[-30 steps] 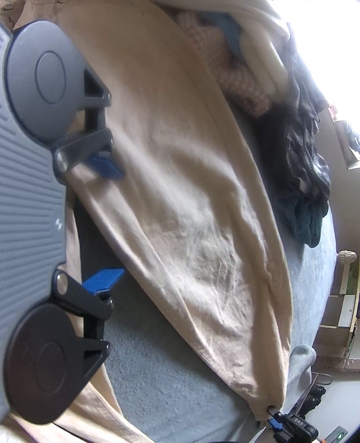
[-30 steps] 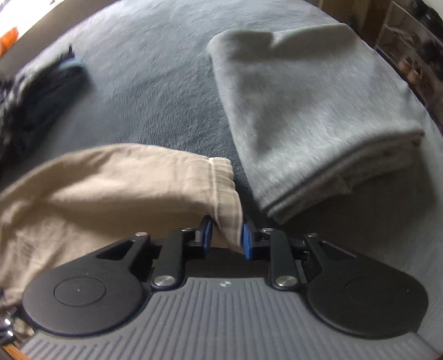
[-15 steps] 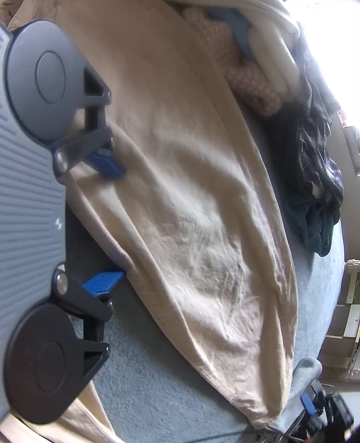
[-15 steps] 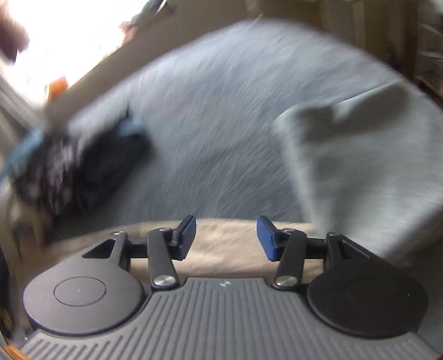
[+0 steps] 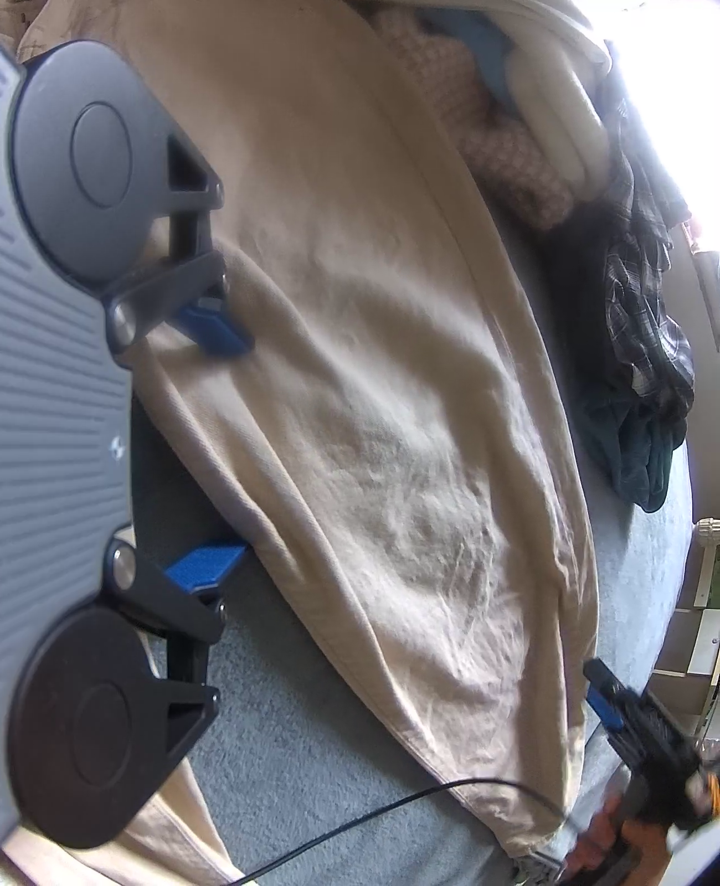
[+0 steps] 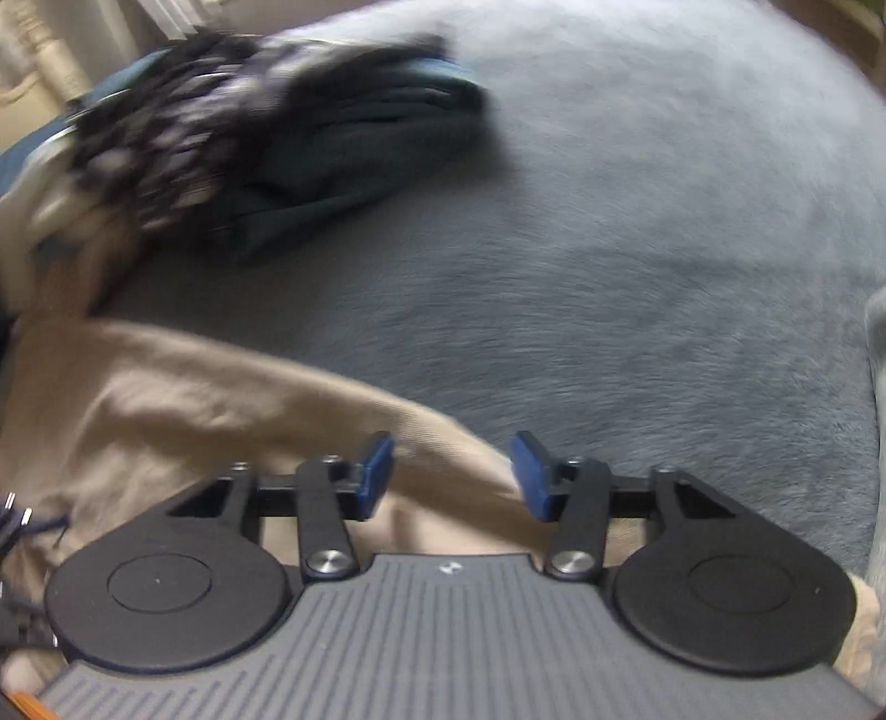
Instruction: Fold clothes
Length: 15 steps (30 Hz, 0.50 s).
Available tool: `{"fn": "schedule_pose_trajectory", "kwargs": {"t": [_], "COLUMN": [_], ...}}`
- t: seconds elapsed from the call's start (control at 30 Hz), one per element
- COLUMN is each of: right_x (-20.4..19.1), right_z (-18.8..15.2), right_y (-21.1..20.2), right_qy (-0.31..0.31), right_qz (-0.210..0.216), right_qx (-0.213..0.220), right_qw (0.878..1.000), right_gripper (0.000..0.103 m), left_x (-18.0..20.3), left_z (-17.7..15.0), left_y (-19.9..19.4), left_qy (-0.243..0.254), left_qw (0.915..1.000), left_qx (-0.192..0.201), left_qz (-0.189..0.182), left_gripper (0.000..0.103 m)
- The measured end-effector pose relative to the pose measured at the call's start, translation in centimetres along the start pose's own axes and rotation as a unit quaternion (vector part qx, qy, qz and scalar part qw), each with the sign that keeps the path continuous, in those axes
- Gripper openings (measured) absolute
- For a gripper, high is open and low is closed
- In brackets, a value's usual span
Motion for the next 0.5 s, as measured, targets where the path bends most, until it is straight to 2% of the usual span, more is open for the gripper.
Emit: {"fn": "schedule_pose_trajectory", "kwargs": {"t": [0.07, 0.17, 0.27, 0.33, 0.4, 0.47, 0.5], "right_x": [-3.2, -7.3, -8.8, -6.9, -2.5, 2.9, 5.7], "right_z": [-1.5, -5.5, -8.2, -7.0, -4.5, -2.3, -1.5], "right_y": [-1.9, -3.8, -5.0, -6.1, -7.4, -8.5, -8.9], "right_qy": [-0.04, -0.127, -0.134, -0.111, -0.052, 0.022, 0.054], "right_qz": [0.024, 0.022, 0.039, 0.004, -0.067, -0.127, -0.153], "right_qx": [0.015, 0.012, -0.001, 0.032, 0.081, 0.108, 0.113], "right_qw": [0.999, 0.992, 0.99, 0.993, 0.993, 0.986, 0.98], "right_gripper": [0.045, 0.048, 0.048, 0.049, 0.06, 0.07, 0.072], "left_x": [0.0, 0.1, 0.2, 0.2, 0.1, 0.1, 0.2], "left_z": [0.0, -0.1, -0.1, 0.0, -0.1, -0.2, -0.2], "left_y": [0.0, 0.0, 0.0, -0.1, -0.2, -0.2, -0.2], "left_qy": [-0.002, 0.001, 0.008, 0.01, 0.01, 0.01, 0.012], "left_qw": [1.0, 1.0, 1.0, 0.9999, 0.9999, 0.9999, 0.9999], "left_qx": [0.002, 0.004, 0.002, 0.0, -0.001, -0.003, -0.004], "left_qz": [0.001, 0.001, 0.0, 0.0, 0.001, 0.003, 0.004], "left_gripper": [0.075, 0.076, 0.076, 0.076, 0.076, 0.076, 0.076]}}
Point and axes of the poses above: each gripper's, at about its wrist camera, not at the fingertips, and y roughly the way its jaws point, x to its right, z to its top, the point moved 9 cm from there along y, roughly the way its jaws point, and after that the axes turned 12 degrees about x, right-handed, at the moved point
